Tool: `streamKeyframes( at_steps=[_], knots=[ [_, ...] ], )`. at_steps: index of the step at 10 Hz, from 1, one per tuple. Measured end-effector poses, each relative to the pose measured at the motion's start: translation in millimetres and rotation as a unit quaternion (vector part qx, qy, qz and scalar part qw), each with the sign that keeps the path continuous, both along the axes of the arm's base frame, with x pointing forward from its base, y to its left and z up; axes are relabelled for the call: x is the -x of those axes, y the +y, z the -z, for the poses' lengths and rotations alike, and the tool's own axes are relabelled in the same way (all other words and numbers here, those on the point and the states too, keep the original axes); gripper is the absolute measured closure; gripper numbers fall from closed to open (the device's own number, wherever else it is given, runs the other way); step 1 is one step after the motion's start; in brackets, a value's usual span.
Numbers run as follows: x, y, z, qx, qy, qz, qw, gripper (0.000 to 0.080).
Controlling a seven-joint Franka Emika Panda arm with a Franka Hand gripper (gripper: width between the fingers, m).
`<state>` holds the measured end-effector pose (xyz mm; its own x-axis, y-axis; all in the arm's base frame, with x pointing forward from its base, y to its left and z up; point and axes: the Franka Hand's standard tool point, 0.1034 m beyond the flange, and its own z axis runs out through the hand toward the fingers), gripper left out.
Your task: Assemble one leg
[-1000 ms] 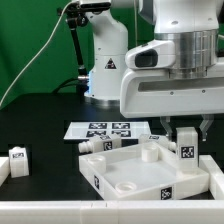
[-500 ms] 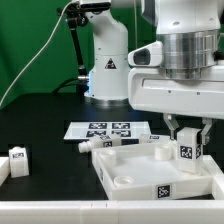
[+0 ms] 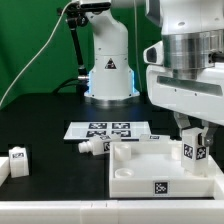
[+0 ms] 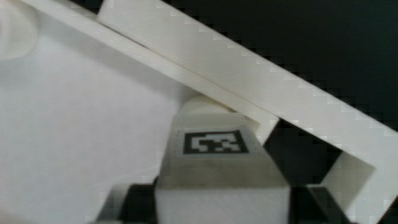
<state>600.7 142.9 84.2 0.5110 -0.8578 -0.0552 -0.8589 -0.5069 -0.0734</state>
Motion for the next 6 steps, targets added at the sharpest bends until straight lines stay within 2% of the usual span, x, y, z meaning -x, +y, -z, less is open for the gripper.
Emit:
streamKeyframes(
  at_steps=[1,2,3,4,6],
  knots=[
    [0.3,-0.1,0.0,0.001,-0.001,-0.024,1.0,0.0505],
    [0.5,0.4,-0.9,0.002,0.001,-0.046,0.999,0.0326],
    [-0.6,1.8,-3.1,0.007,0.002,-0.071,0.997,0.0187],
    [-1.3,3.0,-4.0,0.016,-0.004,-0.131,0.991,0.0187],
    [-1.3,1.1,-3.4,0.018,-0.008,-0.196,0.98,0.0153]
  ],
)
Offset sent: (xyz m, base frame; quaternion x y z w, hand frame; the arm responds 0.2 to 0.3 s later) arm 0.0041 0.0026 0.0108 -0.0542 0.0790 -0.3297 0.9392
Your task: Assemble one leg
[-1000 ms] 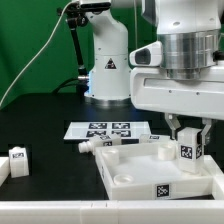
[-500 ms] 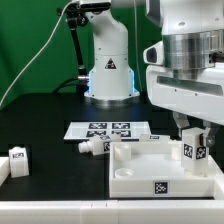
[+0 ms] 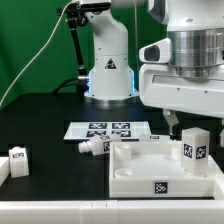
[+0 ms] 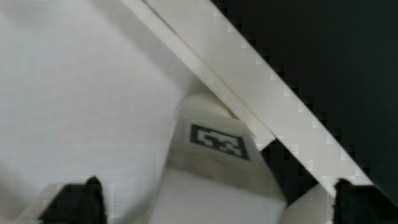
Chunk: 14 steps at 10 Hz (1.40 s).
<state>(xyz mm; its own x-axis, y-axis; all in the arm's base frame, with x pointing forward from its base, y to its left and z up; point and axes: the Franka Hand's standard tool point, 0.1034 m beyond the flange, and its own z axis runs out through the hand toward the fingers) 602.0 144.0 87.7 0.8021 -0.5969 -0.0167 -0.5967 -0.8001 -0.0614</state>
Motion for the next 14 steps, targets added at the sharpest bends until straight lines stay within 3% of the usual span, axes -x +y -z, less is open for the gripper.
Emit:
streamKeyframes(
  at_steps=[5,10,11,12,14],
  knots=[
    [-0.7,-3.6,0.2,0.007,-0.012,-0.211,0.977,0.015],
    [-3.8,-4.6,0.2,0.027,-0.037,-0.413,0.91,0.015],
    [-4.0,-5.9,0.2,0.028,-0.038,-0.441,0.896,0.0273],
    [-4.1,-6.2,0.3,0.029,-0.038,-0.454,0.89,0.0273],
    [-4.3,-6.8,0.3,0.029,-0.038,-0.458,0.888,0.0514]
  ],
)
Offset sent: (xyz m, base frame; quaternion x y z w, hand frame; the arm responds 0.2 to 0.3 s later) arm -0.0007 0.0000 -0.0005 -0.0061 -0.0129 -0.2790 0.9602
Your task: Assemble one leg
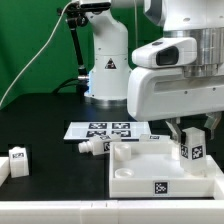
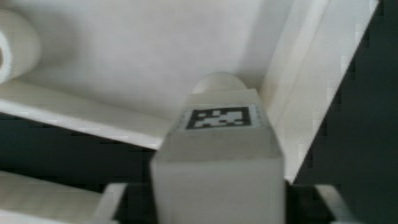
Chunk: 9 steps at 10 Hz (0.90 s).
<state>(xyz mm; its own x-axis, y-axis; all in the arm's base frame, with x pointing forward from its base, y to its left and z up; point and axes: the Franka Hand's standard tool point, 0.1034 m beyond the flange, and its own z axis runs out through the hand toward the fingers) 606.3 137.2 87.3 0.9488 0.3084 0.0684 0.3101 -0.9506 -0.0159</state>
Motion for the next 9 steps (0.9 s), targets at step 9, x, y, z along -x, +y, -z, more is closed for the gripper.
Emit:
streamKeyframes(
  at_steps=[9],
  knots=[
    [2.1,3.3,0.7,-0.022,0.008,0.267,0.963,0.0514]
  ],
)
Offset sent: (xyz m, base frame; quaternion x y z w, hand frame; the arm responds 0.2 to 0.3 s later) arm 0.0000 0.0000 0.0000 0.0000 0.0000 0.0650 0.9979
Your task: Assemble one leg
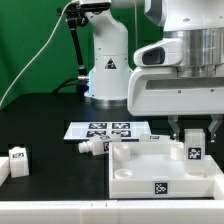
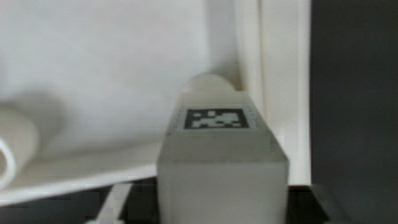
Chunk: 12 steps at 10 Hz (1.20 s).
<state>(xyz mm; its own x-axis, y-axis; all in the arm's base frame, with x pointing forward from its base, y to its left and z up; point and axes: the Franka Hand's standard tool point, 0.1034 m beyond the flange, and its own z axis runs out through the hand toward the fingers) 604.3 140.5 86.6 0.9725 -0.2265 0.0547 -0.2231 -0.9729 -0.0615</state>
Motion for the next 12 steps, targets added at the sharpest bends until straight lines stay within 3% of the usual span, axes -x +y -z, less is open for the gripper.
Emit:
streamKeyframes(
  at_steps=[2,5,7,10,11,12],
  knots=[
    [0.5,1.1,0.4,-0.008,-0.001,0.111,0.994,0.0514],
    [0.1,-2.2,2.0,-0.035,0.009,0.289,0.957,0.0514],
    [0.4,-2.0,2.5,-0.049,0.019,0.412,0.91,0.0514],
    [0.8,-0.5,1.9,-0.051,0.036,0.485,0.872,0.0514],
    [1.2,0.5,2.2,-0.054,0.039,0.504,0.861,0.0443],
    [1.3,0.8,2.2,-0.054,0.037,0.488,0.87,0.0443]
  ],
)
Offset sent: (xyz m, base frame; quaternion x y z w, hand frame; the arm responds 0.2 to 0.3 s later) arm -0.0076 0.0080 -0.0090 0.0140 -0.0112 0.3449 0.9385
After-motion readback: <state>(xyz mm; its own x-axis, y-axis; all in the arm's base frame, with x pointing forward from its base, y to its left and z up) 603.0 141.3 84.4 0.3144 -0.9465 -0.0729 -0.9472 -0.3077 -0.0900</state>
